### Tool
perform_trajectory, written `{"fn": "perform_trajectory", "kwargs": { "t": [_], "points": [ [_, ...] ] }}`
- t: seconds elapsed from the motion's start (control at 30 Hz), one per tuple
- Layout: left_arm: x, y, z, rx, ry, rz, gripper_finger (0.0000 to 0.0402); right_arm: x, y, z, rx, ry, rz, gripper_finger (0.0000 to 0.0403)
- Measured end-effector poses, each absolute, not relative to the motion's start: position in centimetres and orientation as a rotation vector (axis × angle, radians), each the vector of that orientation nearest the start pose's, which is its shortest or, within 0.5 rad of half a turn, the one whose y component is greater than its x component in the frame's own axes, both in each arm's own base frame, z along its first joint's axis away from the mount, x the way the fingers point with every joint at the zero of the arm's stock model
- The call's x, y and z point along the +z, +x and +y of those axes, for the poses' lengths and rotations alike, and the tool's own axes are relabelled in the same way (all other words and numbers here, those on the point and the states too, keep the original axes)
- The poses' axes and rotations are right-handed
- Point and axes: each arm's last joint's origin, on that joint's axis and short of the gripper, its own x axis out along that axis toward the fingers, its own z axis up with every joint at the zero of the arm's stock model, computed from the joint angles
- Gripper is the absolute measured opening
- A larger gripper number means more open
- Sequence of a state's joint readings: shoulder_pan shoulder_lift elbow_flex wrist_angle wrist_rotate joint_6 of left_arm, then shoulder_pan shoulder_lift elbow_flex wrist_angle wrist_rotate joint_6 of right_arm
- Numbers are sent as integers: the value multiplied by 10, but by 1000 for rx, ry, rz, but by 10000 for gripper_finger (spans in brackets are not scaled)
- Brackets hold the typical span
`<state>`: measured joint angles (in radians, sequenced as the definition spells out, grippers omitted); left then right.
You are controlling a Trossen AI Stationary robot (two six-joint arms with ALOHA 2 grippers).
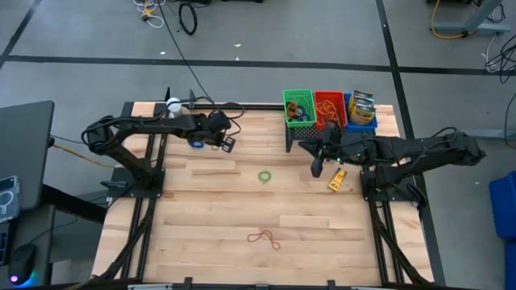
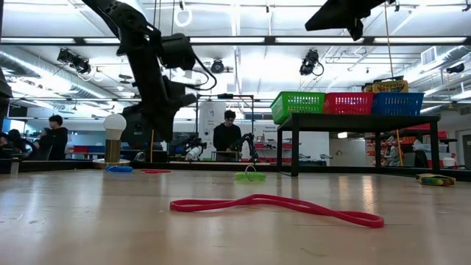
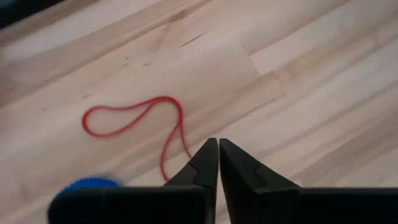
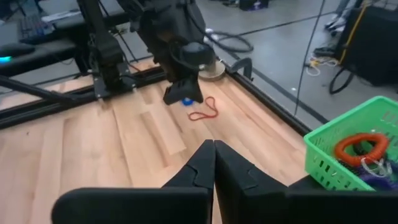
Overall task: Pick & Place Office Desk Supplies
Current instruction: Put the red rubber band into the red bin
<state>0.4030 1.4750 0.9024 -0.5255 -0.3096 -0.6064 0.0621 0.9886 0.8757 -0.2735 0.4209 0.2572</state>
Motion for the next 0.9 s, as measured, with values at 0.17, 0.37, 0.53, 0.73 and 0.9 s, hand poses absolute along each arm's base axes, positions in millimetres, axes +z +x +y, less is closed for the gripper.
{"fn": "perform_trajectory", "kwargs": {
  "t": [0.17, 0.37, 0.53, 0.73, 0.9],
  "points": [
    [188, 249, 126, 923, -597, 959, 62, 323, 213, 5, -426, 151, 295, 8],
    [171, 249, 139, 918, -617, 1029, 128, 325, 213, 5, -439, 154, 275, 9],
    [162, 244, 153, 986, -662, 1029, 151, 325, 213, 4, -452, 152, 273, 9],
    [156, 249, 164, 923, -677, 985, 139, 325, 213, 4, -453, 152, 272, 9],
    [146, 252, 166, 930, -651, 1010, 136, 325, 213, 4, -453, 151, 273, 9]
  ]
}}
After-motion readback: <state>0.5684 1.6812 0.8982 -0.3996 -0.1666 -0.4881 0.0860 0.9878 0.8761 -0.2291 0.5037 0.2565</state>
